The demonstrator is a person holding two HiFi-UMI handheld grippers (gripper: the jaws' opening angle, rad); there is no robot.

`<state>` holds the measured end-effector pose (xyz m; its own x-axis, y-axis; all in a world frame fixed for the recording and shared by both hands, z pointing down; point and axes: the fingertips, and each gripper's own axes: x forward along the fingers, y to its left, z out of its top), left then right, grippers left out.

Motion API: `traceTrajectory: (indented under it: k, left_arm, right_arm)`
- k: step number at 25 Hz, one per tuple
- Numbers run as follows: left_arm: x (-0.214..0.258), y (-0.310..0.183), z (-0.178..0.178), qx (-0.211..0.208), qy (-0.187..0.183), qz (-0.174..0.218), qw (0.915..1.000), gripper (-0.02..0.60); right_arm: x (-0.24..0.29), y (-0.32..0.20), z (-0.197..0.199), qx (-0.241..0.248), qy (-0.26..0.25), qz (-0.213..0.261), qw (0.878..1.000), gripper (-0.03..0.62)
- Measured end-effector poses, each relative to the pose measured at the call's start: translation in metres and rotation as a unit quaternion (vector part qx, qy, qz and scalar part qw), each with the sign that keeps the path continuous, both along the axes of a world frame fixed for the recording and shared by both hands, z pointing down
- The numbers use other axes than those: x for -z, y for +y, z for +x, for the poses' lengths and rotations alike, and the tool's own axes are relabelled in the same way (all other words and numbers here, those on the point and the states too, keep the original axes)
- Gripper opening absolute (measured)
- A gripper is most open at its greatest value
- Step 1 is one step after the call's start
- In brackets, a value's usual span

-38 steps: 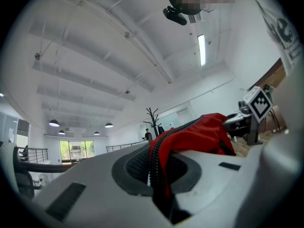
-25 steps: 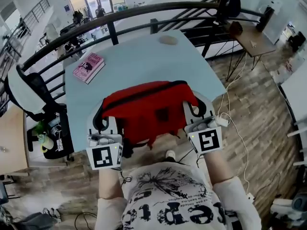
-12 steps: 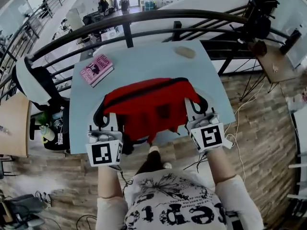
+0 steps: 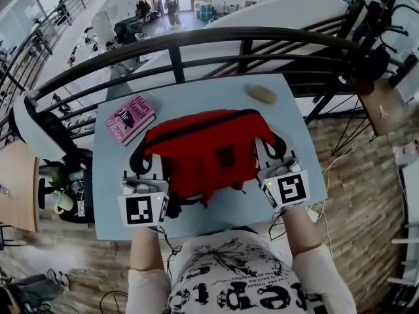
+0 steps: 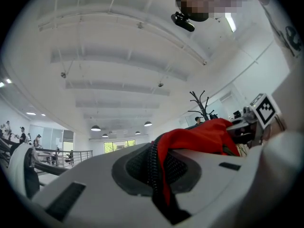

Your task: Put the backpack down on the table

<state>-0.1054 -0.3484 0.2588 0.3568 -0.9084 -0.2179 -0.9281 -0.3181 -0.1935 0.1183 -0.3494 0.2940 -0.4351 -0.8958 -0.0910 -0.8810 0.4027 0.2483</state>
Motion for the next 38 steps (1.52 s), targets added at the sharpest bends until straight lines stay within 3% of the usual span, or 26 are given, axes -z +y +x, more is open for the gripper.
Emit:
traceTrajectory:
  k: [4, 9, 19, 22, 29, 38]
  left_arm:
    - [-0.006, -0.051, -0.005, 0.012, 0.011, -0.021, 0.9997, 0.025]
    - [-0.004, -0.117, 0.006, 0.03, 0.015, -0.013, 0.9993, 0.025]
    - [-0.016, -0.209, 0.017, 0.038, -0.016, 0.003, 0.9991, 0.025]
    - [-0.015, -0.227, 0.018, 0.038, -0.022, -0.007, 0.999, 0.025]
    - [-0.032, -0.235, 0.017, 0.035, -0.023, -0.022, 0.9989, 0.025]
    - [-0.056, -0.185, 0.018, 0.021, -0.012, -0.049, 0.9985, 0.025]
  right_arm:
    - [-0.002, -0.046, -0.003, 0.008, 0.004, -0.004, 1.0, 0.012]
    - [0.003, -0.115, 0.008, 0.017, 0.008, -0.005, 1.0, 0.012]
    - [-0.001, -0.221, 0.018, 0.035, 0.01, 0.0, 0.999, 0.012]
    - [-0.002, -0.24, 0.019, 0.037, 0.003, -0.003, 0.999, 0.012]
    - [-0.017, -0.246, 0.019, 0.057, 0.019, -0.006, 0.998, 0.012]
    - [-0.039, -0.197, 0.019, 0.062, 0.019, -0.028, 0.997, 0.012]
